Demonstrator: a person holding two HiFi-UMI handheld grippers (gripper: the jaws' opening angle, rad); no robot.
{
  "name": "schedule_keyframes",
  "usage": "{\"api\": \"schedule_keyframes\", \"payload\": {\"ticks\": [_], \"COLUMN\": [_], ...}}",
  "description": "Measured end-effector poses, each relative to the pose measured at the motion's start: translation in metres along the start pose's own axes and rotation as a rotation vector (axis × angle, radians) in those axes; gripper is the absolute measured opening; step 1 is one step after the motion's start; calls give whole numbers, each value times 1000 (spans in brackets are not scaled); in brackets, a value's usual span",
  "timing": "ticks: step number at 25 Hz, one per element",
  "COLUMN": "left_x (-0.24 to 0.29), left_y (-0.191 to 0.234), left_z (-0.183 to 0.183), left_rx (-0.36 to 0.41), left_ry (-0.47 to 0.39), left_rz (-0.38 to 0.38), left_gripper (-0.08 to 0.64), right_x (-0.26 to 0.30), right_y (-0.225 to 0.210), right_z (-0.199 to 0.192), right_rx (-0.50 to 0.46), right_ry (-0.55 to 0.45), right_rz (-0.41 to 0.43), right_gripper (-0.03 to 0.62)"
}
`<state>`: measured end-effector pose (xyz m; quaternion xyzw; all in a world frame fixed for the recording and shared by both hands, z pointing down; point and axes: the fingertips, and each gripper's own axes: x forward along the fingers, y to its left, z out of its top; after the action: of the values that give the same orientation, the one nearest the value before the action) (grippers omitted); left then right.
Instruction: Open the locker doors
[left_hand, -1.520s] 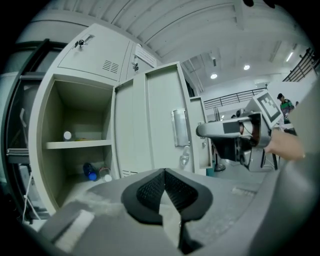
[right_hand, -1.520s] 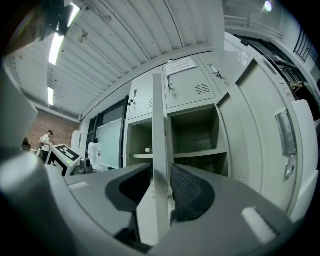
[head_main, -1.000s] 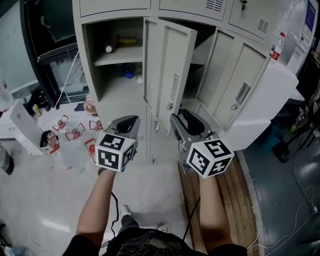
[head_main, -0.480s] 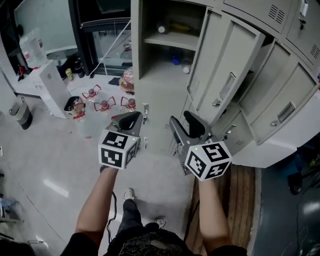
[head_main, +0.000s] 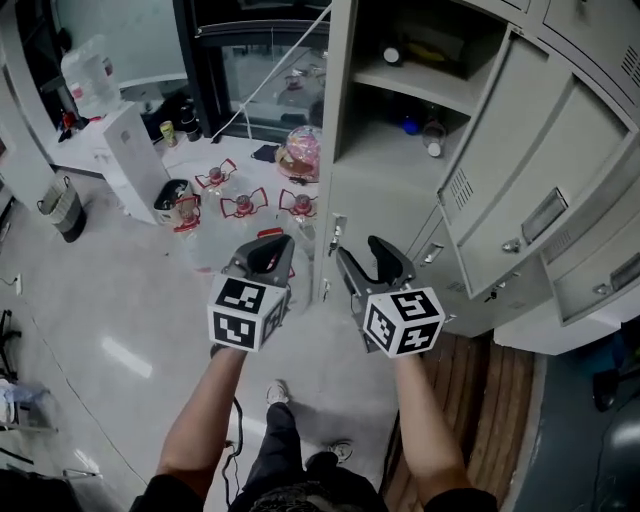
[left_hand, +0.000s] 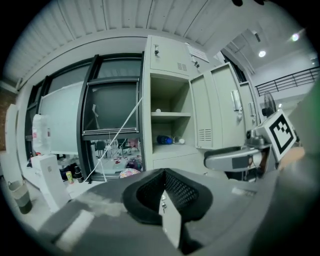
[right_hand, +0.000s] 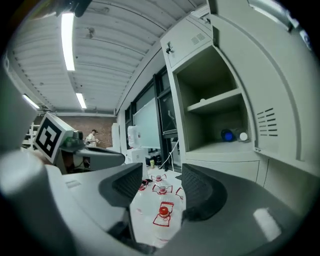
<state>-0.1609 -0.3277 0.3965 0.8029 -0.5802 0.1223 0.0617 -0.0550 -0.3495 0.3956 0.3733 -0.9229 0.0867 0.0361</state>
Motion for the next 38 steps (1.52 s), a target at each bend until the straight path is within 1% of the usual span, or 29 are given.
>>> {"api": "schedule_keyframes", "payload": {"ticks": [10,14,17,19,23,28,35,38], "left_x": [78,105,119,125,135,142,143,146], "left_y": [46,53,52,53,57,52,62,65], "left_z": [-25,-45,-63,-79,-107,-129,-165,-178], "left_rx": [6,42,82,91,72,65,71,78], "left_ry": [4,17,3,9,37,26,17,14], "left_rz": [-101,-118,-133,-134,-129,-133,-104,-83], "left_gripper": [5,4,3,5,4,3,3,3], "right_x": [101,128,144,155,175,196,217,223], "right_y": [-33,-48,-63,-69,-80,-97,-111,-113], "right_z": [-66,-89,-110,-127,-157,-185,-211,-215], "right_rx": [36,13,0,-1,3,22,-46,-55], "right_ry": [73,81,81,83,84,71,65,58], "right_rz": [-87,-100,-113,-116,-120,-127,-166,-147], "right_gripper": [242,242,242,242,242,242,242,242]}}
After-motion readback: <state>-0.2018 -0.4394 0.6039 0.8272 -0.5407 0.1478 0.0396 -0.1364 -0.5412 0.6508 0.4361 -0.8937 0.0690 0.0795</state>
